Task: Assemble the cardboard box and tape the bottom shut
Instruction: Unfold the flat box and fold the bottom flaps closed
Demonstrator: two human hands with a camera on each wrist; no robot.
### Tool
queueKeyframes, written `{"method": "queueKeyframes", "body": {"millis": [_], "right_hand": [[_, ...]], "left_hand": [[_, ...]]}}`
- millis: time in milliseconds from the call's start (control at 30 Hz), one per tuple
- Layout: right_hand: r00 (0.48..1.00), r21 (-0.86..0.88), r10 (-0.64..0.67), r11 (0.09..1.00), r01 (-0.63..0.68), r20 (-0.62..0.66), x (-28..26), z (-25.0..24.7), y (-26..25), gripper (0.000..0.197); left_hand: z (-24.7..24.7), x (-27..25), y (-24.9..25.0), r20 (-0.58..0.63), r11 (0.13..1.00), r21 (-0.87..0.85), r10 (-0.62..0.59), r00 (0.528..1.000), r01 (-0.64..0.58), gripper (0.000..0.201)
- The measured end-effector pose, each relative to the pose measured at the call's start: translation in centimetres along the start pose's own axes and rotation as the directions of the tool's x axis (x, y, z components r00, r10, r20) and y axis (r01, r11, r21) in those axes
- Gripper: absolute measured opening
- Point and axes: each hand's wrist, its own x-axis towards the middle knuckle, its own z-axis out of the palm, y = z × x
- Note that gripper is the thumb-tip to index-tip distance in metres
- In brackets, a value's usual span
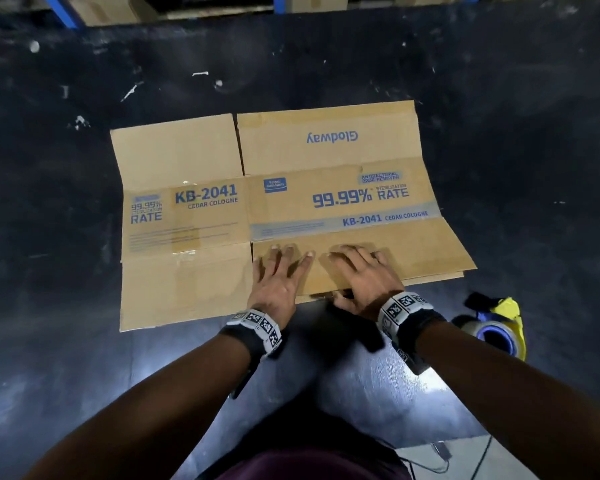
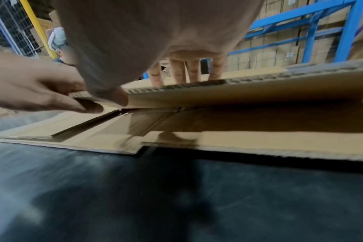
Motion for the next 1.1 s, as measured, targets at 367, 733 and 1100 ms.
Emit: {"method": "queueKeyframes", "body": {"millis": [367,733,1100], "right_hand": [[0.956,0.049,0.284,0.959,-0.280,-0.077,-4.0,-7.2,10.3,0.084],[0.887,-0.003,0.224,0.969,-0.246,-0.404,-3.5,-21.9,6.7,0.081],[0.925,-0.157,-0.006,0.986,-0.058,-0.379,-2.1,-20.0,-1.3,0.077]], "left_hand": [[-8.7,-1.0,-2.7,-0.071,0.998,0.028,0.065,0.995,-0.063,0.100],[-24.3,-5.2,-5.2,-0.436,0.980,0.191,0.138,0.889,-0.058,0.091],[-18.9,-12.4,-14.2,-0.473,0.983,0.182,0.075,0.878,0.013,0.096]]}}
